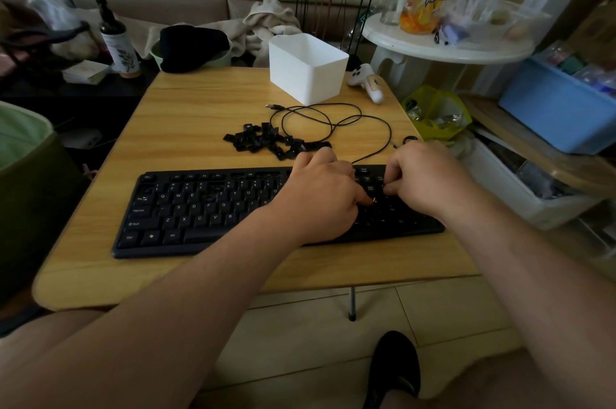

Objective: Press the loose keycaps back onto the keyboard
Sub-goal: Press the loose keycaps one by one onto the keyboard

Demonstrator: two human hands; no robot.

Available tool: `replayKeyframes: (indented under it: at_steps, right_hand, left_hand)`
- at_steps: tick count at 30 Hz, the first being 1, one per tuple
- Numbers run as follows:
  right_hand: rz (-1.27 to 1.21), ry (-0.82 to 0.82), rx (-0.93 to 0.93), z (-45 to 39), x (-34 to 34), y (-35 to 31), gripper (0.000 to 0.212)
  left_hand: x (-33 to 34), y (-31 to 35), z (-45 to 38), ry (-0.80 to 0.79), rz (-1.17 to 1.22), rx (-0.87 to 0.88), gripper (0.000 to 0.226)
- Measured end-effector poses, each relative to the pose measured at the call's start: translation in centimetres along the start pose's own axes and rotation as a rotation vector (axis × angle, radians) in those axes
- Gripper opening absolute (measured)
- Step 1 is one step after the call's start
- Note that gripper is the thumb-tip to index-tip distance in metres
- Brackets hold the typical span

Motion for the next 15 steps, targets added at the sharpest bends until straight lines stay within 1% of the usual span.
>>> replayKeyframes:
  at_steps: [2,7,12,15]
  right_hand:
    - [-0.010,-0.009,0.024,-0.1,0.0,0.3,0.016]
    - [-0.027,-0.032,0.031,-0.3,0.1,0.6,0.017]
    - [0.057,-0.052,0.030,-0.6,1.1,1.0,0.023]
    - [-0.072,-0.084,0.056,-0.2,1.2,1.6,0.018]
  left_hand:
    - [0.1,-0.1,0.0,-0.009,-0.003,-0.001,0.042]
    - [0.0,0.0,0.0,-0.009,-0.005,0.005,0.042]
    - [0.1,0.1,0.0,-0.012,-0.006,0.008,0.041]
    - [0.1,0.0,0.0,-0.023,-0.006,0.004,0.041]
Point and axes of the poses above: each hand's wrist, its own z-axis away from the middle knuckle, its own x-axis out of the palm, y = z × x, the point moved 9 cm from there along -z, towards the middle knuckle, and after that the axes turned 13 degrees about y, right-handed, at the moved point
